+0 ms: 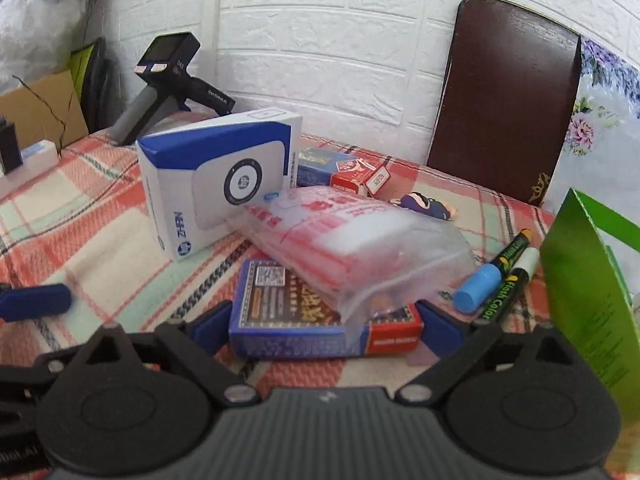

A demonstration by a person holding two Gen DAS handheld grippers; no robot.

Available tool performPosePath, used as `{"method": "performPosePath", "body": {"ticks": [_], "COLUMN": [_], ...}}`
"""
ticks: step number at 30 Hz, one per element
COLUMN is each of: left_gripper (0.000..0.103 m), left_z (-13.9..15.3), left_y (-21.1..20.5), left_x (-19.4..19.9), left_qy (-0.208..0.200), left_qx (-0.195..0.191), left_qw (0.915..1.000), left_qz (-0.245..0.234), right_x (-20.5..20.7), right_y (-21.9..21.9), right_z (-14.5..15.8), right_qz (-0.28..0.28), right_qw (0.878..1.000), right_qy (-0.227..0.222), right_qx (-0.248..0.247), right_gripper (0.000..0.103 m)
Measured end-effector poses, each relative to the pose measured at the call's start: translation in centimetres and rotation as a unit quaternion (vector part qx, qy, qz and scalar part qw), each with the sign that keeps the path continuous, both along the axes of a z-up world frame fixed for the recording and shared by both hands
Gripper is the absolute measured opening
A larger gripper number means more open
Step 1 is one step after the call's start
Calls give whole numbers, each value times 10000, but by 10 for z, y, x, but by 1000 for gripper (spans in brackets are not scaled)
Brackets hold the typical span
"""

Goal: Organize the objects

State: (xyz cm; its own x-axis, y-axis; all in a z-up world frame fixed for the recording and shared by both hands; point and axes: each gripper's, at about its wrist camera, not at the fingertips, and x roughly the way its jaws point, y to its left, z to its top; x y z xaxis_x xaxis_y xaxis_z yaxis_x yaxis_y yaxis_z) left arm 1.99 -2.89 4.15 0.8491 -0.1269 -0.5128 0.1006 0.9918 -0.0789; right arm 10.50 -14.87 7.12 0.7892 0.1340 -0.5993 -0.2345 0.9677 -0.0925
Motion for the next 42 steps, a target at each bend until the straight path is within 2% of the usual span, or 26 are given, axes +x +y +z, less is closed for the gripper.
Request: {"method": "performPosePath", "body": {"ticks": [4, 6, 8, 10, 12, 14, 17, 19, 22, 24, 25, 27, 33, 36, 38, 39, 42], "left_gripper": [64, 66, 66, 67, 69, 70, 70, 70, 68, 66, 62, 62, 62, 56, 51, 50, 49], "left_z": [0, 0, 0, 1, 1, 2, 7, 12, 19, 19, 19, 16, 14, 15, 15, 16, 17], "left_y": [5, 7, 8, 4, -4, -15, -35, -54, -89, -111, -119, -136, -161, -174, -179, -181, -192], "left_x": [0, -1, -1, -1, -3, -5, -9, -11, -17, -22, -22, -23, -28, -28, -27, -26, -20], "left_qy": [-6, -23, 3, 23, 58, 129, 347, 607, 1044, 1289, 1405, 1637, 1811, 1822, 1780, 1790, 1865], "left_qx": [-105, -185, -250, -135, 53, 228, -35, -359, -730, -795, -817, -842, -804, -711, -648, -657, -718], "left_qw": [9999, 9998, 9997, 9999, 9999, 9994, 9978, 9926, 9748, 9614, 9559, 9468, 9406, 9414, 9421, 9414, 9376], "left_qz": [-8, -22, -31, -46, -96, -212, -566, -991, -1830, -2299, -2445, -2641, -2757, -2750, -2767, -2782, -2844], "right_x": [-22, -40, -65, -98, -127, -152, -172, -176, -182, -192, -196, -202, -201, -193, -189, -190, -196], "right_y": [-4, -15, -32, -45, -63, -84, -109, -117, -125, -128, -129, -132, -139, -142, -146, -148, -153], "right_z": [-1, -2, -4, -3, -3, -3, -5, -4, -2, -2, -3, -4, -4, -3, -2, -2, -2], "right_qz": [108, 11, 39, 33, -274, -930, -1659, -1810, -1696, -1571, -1528, -1488, -1205, -1028, -963, -979, -1145], "right_qw": [9999, 9998, 9991, 9996, 9992, 9949, 9847, 9819, 9836, 9861, 9871, 9880, 9921, 9941, 9944, 9941, 9924], "right_qy": [-34, 142, 216, 159, 106, 56, 42, 100, 192, 187, 163, 117, 96, 143, 192, 180, 117], "right_qx": [-4, 163, 370, 250, 268, 380, 539, 547, 590, 510, 459, 408, 332, 317, 385, 437, 438], "right_gripper": [94, 94, 94, 94, 94, 94, 95, 103, 103, 103, 103, 103, 103, 103, 101, 94, 94]}}
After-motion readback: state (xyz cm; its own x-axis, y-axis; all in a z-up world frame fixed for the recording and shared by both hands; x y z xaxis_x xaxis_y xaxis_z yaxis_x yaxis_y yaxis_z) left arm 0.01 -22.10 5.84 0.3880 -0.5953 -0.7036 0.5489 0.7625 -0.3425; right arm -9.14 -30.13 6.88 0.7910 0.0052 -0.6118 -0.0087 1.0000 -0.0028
